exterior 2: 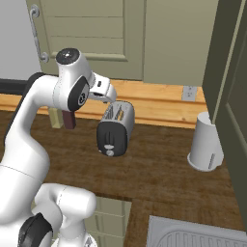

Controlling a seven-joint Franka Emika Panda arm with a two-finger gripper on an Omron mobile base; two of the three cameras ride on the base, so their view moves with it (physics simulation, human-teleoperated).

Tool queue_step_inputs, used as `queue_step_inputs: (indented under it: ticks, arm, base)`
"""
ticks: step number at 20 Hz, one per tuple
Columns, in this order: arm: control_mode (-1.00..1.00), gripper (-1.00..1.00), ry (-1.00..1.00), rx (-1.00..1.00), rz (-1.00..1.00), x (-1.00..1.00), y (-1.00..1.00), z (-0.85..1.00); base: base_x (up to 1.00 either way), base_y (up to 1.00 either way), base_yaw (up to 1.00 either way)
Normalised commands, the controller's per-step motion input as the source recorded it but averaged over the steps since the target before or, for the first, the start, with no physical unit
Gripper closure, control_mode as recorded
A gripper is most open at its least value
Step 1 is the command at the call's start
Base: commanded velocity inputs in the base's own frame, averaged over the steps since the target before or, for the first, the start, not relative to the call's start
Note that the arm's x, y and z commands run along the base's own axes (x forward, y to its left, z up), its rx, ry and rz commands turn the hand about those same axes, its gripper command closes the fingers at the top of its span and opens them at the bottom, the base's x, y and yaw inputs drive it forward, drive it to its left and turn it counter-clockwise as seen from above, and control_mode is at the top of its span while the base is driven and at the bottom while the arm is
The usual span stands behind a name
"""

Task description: Start the toaster. Once the lever pops up, take the bread to the plate on the dining counter.

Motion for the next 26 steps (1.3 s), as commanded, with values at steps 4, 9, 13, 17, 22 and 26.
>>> queue_step_inputs:
  ticks: [4, 9, 13, 17, 22, 26]
  arm:
    - [-1.00, -1.00, 0.00, 0.00, 0.00, 0.00, 0.00, 0.00]
    - [-1.00, -1.00, 0.00, 0.00, 0.00, 0.00, 0.00, 0.00]
    - [-1.00, -1.00, 0.00, 0.00, 0.00, 0.00, 0.00, 0.00]
    - [-1.00, -1.00, 0.00, 0.00, 0.00, 0.00, 0.00, 0.00]
    - [-1.00, -1.00, 0.00, 0.00, 0.00, 0.00, 0.00, 0.00]
    - [-1.00, -1.00, 0.00, 0.00, 0.00, 0.00, 0.00, 0.00]
  base:
    - [0.00, 0.00, 0.00]
    - [0.00, 0.00, 0.00]
    - [0.00, 0.00, 0.00]
    - [0.00, 0.00, 0.00]
    - [0.00, 0.00, 0.00]
    - [0.00, 0.00, 0.00]
